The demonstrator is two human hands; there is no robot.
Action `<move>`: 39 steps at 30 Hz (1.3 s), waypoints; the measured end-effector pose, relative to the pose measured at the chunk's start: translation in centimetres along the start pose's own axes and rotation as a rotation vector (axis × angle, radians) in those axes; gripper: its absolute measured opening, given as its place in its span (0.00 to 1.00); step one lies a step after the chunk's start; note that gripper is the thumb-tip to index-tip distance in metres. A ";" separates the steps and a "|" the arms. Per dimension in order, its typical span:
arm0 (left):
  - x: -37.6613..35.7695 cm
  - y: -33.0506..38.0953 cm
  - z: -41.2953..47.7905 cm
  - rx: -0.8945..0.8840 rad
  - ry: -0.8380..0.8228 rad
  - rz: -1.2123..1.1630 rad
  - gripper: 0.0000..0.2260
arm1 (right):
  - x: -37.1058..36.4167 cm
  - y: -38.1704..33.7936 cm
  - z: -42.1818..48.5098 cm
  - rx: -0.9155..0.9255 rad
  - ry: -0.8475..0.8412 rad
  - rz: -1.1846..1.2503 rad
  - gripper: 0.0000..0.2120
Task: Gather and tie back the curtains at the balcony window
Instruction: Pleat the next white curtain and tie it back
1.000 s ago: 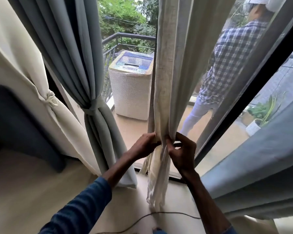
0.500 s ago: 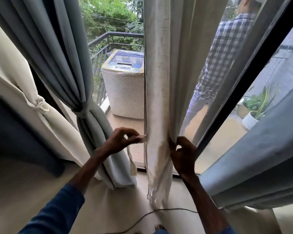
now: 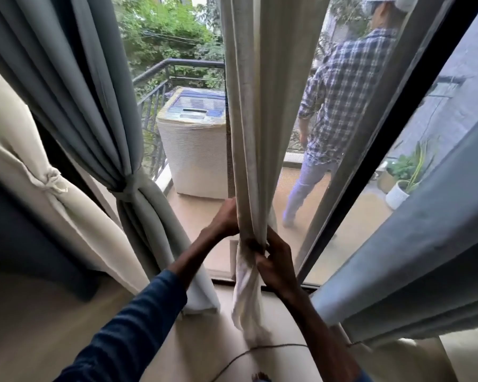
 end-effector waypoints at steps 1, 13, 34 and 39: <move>-0.5 -0.8 0.2 -0.004 -0.012 -0.043 0.10 | 0.3 0.4 0.0 -0.042 0.028 -0.013 0.21; 1.1 3.9 -3.4 0.044 -0.516 -0.640 0.16 | 0.6 2.2 0.8 -0.094 -0.042 -0.095 0.10; 0.8 5.2 -4.0 0.213 -0.096 -0.647 0.10 | 3.8 4.2 6.0 -0.135 -0.180 -0.102 0.20; 0.9 4.7 -4.1 0.161 -0.101 -0.536 0.09 | 1.8 5.7 7.0 -0.158 -0.462 -0.079 0.09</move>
Point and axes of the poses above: each hand's wrist, its own z-axis towards the middle knuckle, its own x-axis out of the back of the hand, y = z × x, the point moved 4 cm from there along z, towards the middle knuckle, and after that the axes turned 11 degrees about -x, right-handed, at the moved point
